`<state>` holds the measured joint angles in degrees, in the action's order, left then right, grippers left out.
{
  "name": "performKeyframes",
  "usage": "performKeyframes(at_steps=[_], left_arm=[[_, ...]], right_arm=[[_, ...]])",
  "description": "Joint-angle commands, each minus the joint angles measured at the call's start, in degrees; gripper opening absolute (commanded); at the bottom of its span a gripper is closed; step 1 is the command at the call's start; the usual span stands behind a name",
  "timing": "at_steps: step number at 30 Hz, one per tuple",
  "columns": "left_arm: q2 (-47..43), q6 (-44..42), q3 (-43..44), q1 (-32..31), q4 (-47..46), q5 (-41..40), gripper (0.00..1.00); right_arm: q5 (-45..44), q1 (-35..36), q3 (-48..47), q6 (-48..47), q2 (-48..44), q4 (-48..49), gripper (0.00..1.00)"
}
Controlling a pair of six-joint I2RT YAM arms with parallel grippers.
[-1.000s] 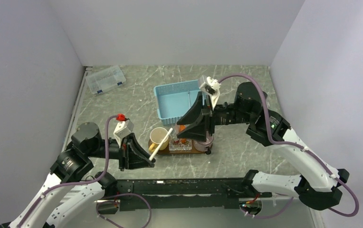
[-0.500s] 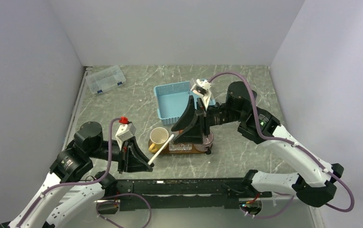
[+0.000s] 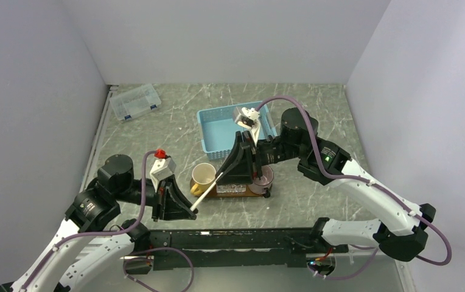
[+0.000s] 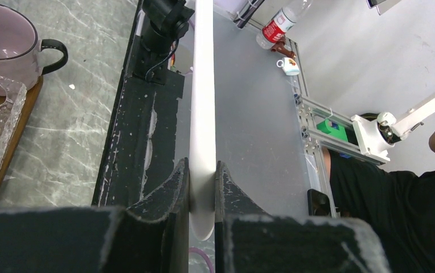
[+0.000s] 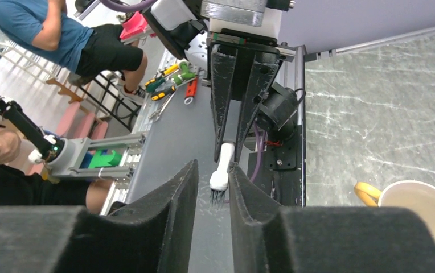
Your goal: Prepare toiletry sets of a toothbrush and toothpaste on the tray
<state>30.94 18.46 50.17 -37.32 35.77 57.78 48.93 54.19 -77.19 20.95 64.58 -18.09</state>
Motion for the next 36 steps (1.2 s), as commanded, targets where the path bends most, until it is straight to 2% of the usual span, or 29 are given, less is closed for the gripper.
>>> performKeyframes(at_steps=[1,8,11,12,13,14,17,21,28,33,36], left_arm=[[0.2,-1.5,1.9,-0.1,0.2,0.7,0.0],[-0.3,-0.8,1.4,-0.1,-0.9,0.2,0.0],[-0.3,-0.4,1.2,0.0,-1.3,-1.0,0.03],[-0.1,-0.6,1.3,-0.1,-1.0,-2.0,0.09],[-0.1,-0.8,1.4,0.0,-0.8,-2.9,0.21],[0.0,-1.1,1.5,-0.1,-0.4,-4.4,0.4],[-0.4,-1.6,1.8,-0.1,0.1,-7.9,0.68],[-1.3,-1.6,2.3,0.0,-0.6,-13.6,0.84],[-2.7,-0.8,2.3,-0.1,-0.1,-27.2,0.99],[-4.2,-0.3,0.4,-0.1,-0.4,-33.4,0.99],[-4.4,-0.6,0.3,-0.1,0.7,-37.4,0.99]], right_arm=[[-1.4,0.5,-0.9,-1.2,0.0,0.5,0.23],[-2.9,1.2,-0.6,-2.1,0.0,-0.4,0.0],[-3.2,1.4,-0.4,-2.0,-0.1,-0.2,0.0],[-3.4,1.4,-0.3,-2.0,-0.3,-0.2,0.0],[-3.6,1.4,-0.2,-2.1,-0.4,-0.4,0.0],[-4.2,1.4,-0.3,-2.3,-0.6,-0.8,0.0],[-6.1,1.4,-1.2,-3.3,-1.4,-3.3,0.0],[-9.8,1.4,-3.4,-5.8,-2.2,-10.1,0.0],[-21.7,1.4,-8.8,-10.4,-2.1,-25.5,0.0],[-33.6,1.4,-12.8,-11.3,-1.2,-35.0,0.0],[-38.9,1.4,-13.4,-11.0,-0.6,-37.4,0.0]])
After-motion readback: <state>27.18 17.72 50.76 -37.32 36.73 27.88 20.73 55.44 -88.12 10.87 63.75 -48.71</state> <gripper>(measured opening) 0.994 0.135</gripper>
